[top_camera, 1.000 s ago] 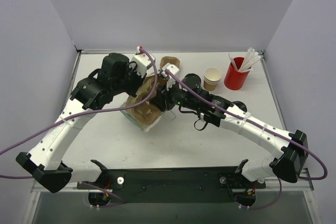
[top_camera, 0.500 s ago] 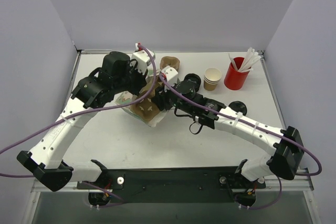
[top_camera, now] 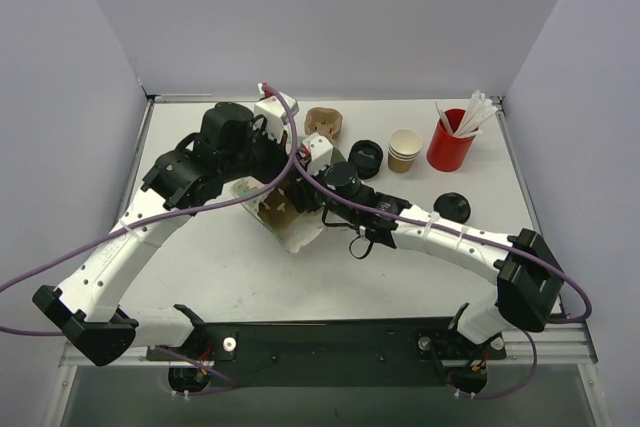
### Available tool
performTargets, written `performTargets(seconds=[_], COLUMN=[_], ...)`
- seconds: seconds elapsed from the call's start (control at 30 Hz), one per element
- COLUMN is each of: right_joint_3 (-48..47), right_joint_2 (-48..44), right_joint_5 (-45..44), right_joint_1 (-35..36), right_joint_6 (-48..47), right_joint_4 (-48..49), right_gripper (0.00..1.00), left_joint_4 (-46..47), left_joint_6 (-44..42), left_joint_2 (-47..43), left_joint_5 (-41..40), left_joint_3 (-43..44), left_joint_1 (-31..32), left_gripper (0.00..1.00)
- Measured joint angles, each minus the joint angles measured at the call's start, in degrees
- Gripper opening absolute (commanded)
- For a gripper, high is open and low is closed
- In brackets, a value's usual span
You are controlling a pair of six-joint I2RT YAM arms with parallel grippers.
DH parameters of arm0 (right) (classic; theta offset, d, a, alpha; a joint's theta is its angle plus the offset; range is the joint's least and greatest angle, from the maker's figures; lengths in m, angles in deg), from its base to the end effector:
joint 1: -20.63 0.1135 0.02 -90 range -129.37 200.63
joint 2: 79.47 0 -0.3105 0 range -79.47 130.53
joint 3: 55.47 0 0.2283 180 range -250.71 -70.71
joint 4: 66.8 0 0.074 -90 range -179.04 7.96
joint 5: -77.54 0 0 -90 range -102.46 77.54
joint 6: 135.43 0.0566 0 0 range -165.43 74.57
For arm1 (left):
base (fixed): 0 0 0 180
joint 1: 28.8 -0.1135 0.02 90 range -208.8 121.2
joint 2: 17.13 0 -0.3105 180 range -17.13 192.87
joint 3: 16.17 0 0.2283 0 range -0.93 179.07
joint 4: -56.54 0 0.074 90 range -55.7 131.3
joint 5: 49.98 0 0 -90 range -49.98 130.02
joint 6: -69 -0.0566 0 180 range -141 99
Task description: Pack the takeout coffee
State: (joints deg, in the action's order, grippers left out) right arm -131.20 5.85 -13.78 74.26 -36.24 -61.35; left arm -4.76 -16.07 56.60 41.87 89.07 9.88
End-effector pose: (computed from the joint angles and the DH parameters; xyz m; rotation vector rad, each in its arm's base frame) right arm 0.2086 0.2811 0.3755 -0.6287 1.5875 0.8109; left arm 0.1870 -0.1520 0.4660 0.6370 2.0313 -0.4904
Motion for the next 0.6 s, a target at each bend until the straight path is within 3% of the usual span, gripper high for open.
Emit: performTargets(seconds=[0.6], right_joint_3=[2.95], right_joint_2=[0.11], right_joint_5=[1.75], right_joint_1=[-3.34], right_joint_6=[2.51], right_joint_4=[6.43], right_gripper=[0.29], left_joint_4=[2.14], left_joint_6=[4.63], left_joint_2=[-0.13], left_joint_5=[4.94], left_joint_3=[-0.5], left_joint_1=[0.37], left_gripper=[0.0])
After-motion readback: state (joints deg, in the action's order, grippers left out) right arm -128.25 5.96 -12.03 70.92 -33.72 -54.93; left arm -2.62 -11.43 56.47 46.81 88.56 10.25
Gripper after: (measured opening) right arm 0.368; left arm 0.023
